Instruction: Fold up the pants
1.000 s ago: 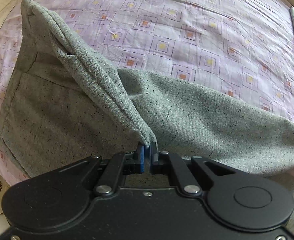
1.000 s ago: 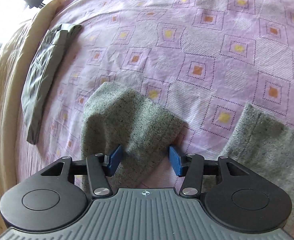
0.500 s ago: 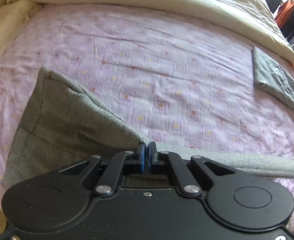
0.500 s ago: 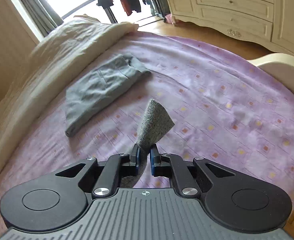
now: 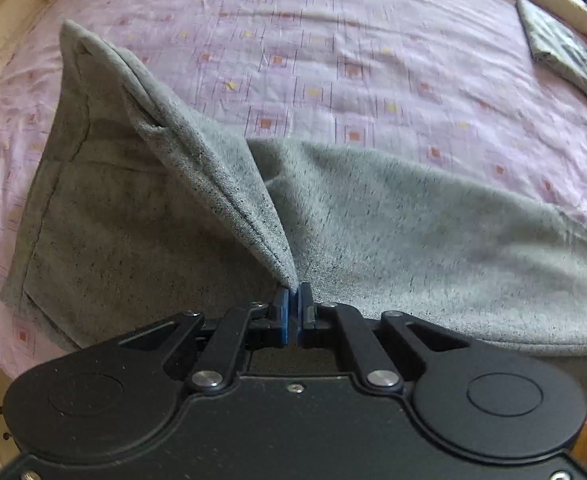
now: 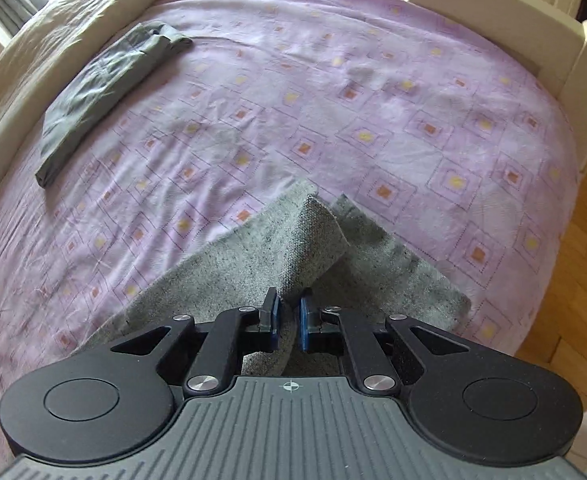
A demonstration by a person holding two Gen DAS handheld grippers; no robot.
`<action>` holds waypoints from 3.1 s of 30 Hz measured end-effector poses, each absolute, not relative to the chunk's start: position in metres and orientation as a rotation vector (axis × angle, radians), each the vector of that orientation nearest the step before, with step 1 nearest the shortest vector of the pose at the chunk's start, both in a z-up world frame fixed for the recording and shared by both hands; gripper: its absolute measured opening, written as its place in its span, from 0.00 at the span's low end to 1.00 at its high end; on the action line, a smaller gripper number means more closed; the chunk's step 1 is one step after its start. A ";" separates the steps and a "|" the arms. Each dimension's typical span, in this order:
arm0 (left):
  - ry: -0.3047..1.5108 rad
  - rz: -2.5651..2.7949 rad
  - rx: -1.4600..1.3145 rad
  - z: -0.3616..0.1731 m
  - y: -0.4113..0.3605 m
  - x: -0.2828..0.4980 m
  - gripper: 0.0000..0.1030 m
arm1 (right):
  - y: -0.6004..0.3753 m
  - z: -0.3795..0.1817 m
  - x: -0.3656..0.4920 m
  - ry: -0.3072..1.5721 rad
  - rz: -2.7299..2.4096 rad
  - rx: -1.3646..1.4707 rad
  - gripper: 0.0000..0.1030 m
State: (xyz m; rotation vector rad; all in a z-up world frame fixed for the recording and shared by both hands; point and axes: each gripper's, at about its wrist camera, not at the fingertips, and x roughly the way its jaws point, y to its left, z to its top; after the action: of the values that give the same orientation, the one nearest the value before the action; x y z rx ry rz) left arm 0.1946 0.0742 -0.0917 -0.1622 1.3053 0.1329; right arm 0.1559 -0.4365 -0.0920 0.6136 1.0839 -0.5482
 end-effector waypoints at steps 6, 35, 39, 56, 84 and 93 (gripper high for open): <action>1.179 0.121 -0.152 -0.042 0.058 0.159 0.05 | -0.437 -0.036 0.143 0.982 -0.487 0.479 0.10; 1.436 0.258 -0.071 -0.142 0.026 0.130 0.04 | -0.504 -0.117 0.082 1.086 -0.530 0.719 0.09; 1.431 0.251 -0.092 -0.143 0.034 0.126 0.14 | -0.496 -0.104 0.090 1.095 -0.491 0.539 0.09; 1.338 0.392 -0.159 -0.118 0.122 0.130 0.47 | -0.433 -0.065 0.104 1.010 -0.316 0.412 0.23; 1.381 0.132 -0.055 -0.146 0.281 0.186 0.57 | -0.116 -0.172 0.106 1.301 -0.249 1.003 0.39; 1.408 0.128 -0.189 -0.155 0.299 0.184 0.58 | -0.105 -0.147 0.110 1.162 -0.280 0.934 0.07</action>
State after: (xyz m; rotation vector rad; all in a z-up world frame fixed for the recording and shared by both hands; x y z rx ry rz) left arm 0.1838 0.2990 -0.1554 -0.1889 1.4082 0.1281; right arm 0.1105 -0.1053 -0.1468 0.9345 1.1622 -0.2799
